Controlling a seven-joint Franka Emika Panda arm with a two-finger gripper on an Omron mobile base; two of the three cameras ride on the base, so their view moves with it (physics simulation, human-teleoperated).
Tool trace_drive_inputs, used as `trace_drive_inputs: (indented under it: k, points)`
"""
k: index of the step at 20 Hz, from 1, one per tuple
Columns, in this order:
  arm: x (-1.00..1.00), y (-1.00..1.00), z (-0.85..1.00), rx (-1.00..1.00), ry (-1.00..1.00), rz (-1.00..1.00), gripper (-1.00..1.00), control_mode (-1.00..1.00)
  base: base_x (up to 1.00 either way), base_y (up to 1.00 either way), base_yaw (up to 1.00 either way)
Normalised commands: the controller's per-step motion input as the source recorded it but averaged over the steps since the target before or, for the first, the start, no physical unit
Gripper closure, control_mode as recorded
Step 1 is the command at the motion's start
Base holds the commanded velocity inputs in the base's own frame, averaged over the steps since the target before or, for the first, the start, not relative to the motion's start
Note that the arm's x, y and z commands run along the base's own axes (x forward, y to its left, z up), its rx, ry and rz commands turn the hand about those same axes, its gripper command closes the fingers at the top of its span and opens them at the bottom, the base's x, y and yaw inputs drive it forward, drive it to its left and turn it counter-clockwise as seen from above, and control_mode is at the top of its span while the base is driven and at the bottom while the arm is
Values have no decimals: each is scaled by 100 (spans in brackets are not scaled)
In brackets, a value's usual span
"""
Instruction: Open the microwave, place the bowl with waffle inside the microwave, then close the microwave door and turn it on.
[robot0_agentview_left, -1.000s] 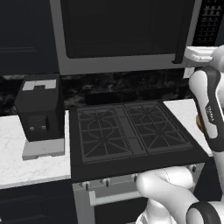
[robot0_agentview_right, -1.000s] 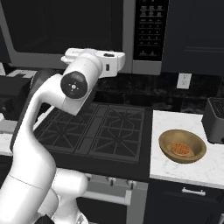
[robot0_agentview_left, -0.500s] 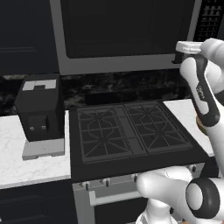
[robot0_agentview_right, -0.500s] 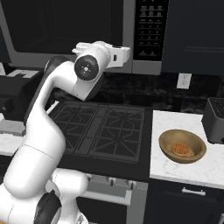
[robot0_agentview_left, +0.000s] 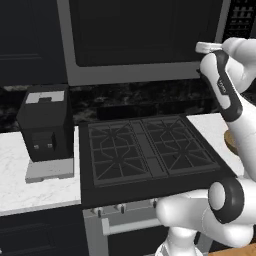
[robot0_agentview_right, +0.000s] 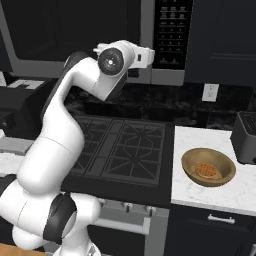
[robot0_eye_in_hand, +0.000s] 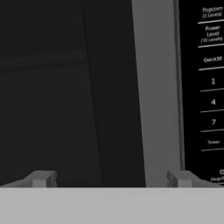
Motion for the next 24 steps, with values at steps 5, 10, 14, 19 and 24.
trace_drive_inputs:
  k: [5, 10, 14, 19, 24]
  points:
    - [44, 0, 0, 0, 5, 0, -100, -100, 0, 0, 0]
    - [39, 0, 0, 0, 3, 0, -100, -100, 0, 0, 0]
    - [14, 10, 0, -1, -1, -5, -100, -100, 0, 0, 0]
    - [0, 5, 0, 0, -2, -1, -100, -100, 0, 0, 0]
    - [0, 0, 0, 0, 0, 0, 100, -100, 0, 0, 0]
